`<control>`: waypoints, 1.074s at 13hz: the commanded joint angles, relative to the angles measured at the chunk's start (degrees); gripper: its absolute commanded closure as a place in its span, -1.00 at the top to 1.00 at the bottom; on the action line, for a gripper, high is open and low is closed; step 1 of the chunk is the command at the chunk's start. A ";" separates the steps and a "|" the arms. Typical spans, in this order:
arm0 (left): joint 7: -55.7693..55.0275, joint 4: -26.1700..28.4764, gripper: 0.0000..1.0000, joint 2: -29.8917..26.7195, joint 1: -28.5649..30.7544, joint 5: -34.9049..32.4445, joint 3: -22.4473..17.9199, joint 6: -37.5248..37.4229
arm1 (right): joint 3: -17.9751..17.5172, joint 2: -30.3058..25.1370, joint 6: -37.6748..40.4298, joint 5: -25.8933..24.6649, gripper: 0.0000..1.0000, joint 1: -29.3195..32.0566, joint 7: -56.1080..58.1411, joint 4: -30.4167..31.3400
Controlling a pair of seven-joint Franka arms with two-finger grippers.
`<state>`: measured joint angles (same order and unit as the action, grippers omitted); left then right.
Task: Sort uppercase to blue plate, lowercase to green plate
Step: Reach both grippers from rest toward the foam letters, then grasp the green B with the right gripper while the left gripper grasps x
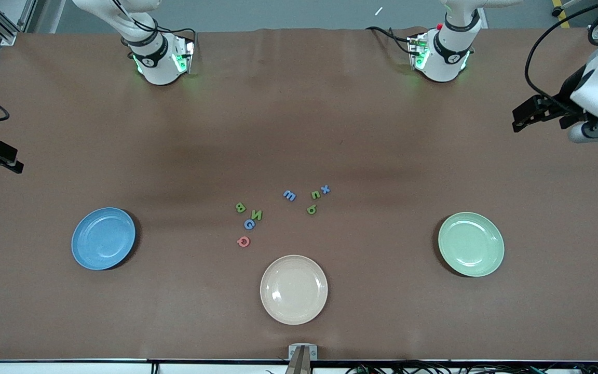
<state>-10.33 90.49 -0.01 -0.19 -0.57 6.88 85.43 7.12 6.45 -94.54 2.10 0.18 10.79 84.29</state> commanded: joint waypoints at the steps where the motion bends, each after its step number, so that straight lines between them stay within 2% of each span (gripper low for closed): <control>1: -2.41 -0.85 1.00 5.09 -2.87 0.57 1.47 2.00 | -0.79 0.58 -0.21 0.71 1.00 0.78 0.63 -0.18; 4: -5.48 2.66 0.99 7.22 -7.52 0.49 2.26 10.35 | -0.97 1.98 3.38 0.71 1.00 0.61 1.25 0.70; 6: -8.11 5.30 0.99 10.36 -11.21 0.40 2.44 16.84 | -1.15 6.71 2.70 0.28 1.00 -2.28 1.16 0.26; 9: -22.41 6.01 1.00 18.09 -16.49 -0.13 2.35 26.25 | -1.23 12.87 -5.01 1.32 1.00 -6.41 0.55 -0.01; 11: -29.97 6.10 0.99 23.28 -19.48 -0.22 2.35 32.49 | -1.23 15.07 -8.55 5.97 1.00 -7.65 0.54 0.52; 12: -34.10 6.54 0.99 25.56 -20.80 -0.22 2.35 35.66 | -1.23 17.26 -8.73 6.42 1.00 -9.13 0.46 0.52; 14: -41.05 6.63 0.98 29.79 -23.26 -0.13 2.44 40.50 | -1.23 20.96 -13.10 7.30 1.00 -12.30 -6.52 0.43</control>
<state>-45.95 97.71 26.93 -21.47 -0.47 9.55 122.96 5.57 24.48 -104.64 8.01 -9.75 9.84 85.29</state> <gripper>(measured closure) 0.004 0.000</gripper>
